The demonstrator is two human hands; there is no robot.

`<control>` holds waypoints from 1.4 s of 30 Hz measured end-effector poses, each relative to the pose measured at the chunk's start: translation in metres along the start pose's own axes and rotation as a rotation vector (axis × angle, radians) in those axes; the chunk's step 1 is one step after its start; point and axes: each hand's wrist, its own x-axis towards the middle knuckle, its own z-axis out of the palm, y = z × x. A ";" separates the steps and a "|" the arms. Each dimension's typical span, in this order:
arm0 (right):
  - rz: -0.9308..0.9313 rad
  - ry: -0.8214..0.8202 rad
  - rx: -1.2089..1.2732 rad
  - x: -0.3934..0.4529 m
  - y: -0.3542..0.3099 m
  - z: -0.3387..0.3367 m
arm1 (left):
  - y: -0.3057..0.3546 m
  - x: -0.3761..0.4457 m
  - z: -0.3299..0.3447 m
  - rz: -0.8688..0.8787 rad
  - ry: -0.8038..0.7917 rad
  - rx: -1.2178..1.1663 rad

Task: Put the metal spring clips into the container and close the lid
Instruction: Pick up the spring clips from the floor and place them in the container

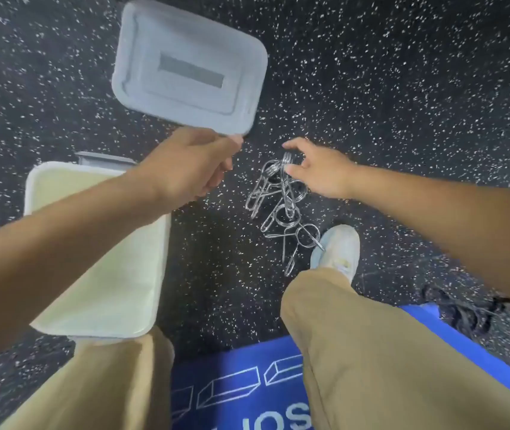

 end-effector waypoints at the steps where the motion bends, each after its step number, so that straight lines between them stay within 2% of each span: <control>1: -0.023 -0.021 -0.050 0.008 0.002 0.004 | -0.008 0.009 0.005 0.002 0.005 0.055; 4: -0.039 0.007 -0.130 0.031 0.010 0.015 | -0.028 0.040 0.016 0.023 -0.011 0.160; 8: -0.115 0.133 -0.190 0.049 0.024 0.029 | -0.050 0.081 0.033 0.055 -0.018 0.259; 12: -0.133 0.276 -0.058 0.052 0.038 0.037 | -0.062 0.113 0.053 0.091 -0.064 0.345; 16: -0.023 0.397 0.140 0.058 0.060 0.048 | -0.071 0.138 0.070 0.180 -0.122 0.472; 19: 0.079 0.355 0.412 0.062 0.074 0.052 | -0.080 0.150 0.080 0.265 -0.102 0.587; 22: 0.126 0.297 0.537 0.064 0.080 0.052 | -0.087 0.157 0.083 0.327 -0.095 0.568; 27: 0.122 0.241 0.474 0.069 0.080 0.044 | -0.077 0.156 0.077 0.350 -0.086 0.458; 33: 0.078 0.084 0.479 0.077 0.071 0.023 | -0.060 0.144 0.053 0.314 -0.028 0.358; 36: 0.025 0.033 0.441 0.079 0.058 0.012 | -0.052 0.133 0.035 0.308 0.064 0.387; 42: -0.031 0.062 0.463 0.067 0.020 0.005 | -0.043 0.081 0.000 0.328 0.250 0.566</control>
